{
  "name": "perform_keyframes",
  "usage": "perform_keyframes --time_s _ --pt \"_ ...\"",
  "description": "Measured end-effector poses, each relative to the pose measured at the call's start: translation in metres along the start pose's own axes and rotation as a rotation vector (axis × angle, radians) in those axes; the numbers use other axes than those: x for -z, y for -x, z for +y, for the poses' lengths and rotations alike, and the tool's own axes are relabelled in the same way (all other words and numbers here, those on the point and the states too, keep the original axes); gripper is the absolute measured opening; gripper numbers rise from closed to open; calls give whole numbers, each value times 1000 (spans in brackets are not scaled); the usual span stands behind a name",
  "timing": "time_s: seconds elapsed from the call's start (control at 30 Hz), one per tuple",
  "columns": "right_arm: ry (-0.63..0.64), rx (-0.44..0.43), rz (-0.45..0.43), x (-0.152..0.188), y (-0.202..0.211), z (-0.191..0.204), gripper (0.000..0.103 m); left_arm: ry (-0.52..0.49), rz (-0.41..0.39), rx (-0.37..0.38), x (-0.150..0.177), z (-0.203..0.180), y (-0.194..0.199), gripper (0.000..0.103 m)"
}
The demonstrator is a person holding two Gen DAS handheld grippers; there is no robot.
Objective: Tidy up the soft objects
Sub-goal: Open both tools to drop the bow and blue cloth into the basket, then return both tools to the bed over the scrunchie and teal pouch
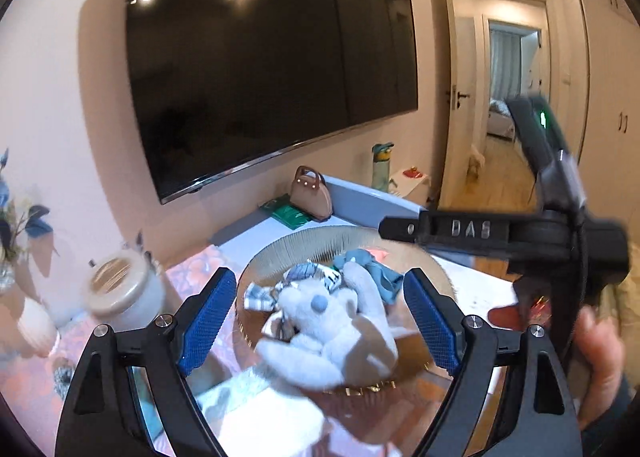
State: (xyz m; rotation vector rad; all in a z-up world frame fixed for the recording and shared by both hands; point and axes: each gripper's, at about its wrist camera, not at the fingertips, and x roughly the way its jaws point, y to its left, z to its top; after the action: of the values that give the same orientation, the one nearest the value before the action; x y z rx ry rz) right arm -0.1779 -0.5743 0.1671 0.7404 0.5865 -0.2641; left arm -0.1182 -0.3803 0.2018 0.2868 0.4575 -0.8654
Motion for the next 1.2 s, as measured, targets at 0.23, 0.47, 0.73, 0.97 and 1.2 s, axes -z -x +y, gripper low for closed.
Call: perform_keyframes --time_s 0.23,0.47,0.73,0.97,1.2 --pt "180 32 -3 85 14 31 62 31 -2 -59 47 48 72 85" --pt "512 -109 -4 152 19 134 86 145 -59 -279 76 127 140 94" --pt "749 -269 108 260 -25 246 101 329 -7 -495 144 211 172 101" --pt "916 -219 205 320 -85 299 101 456 117 -631 211 267 149 101" --pt "887 -173 283 332 -118 295 101 569 213 -639 263 295 125 101"
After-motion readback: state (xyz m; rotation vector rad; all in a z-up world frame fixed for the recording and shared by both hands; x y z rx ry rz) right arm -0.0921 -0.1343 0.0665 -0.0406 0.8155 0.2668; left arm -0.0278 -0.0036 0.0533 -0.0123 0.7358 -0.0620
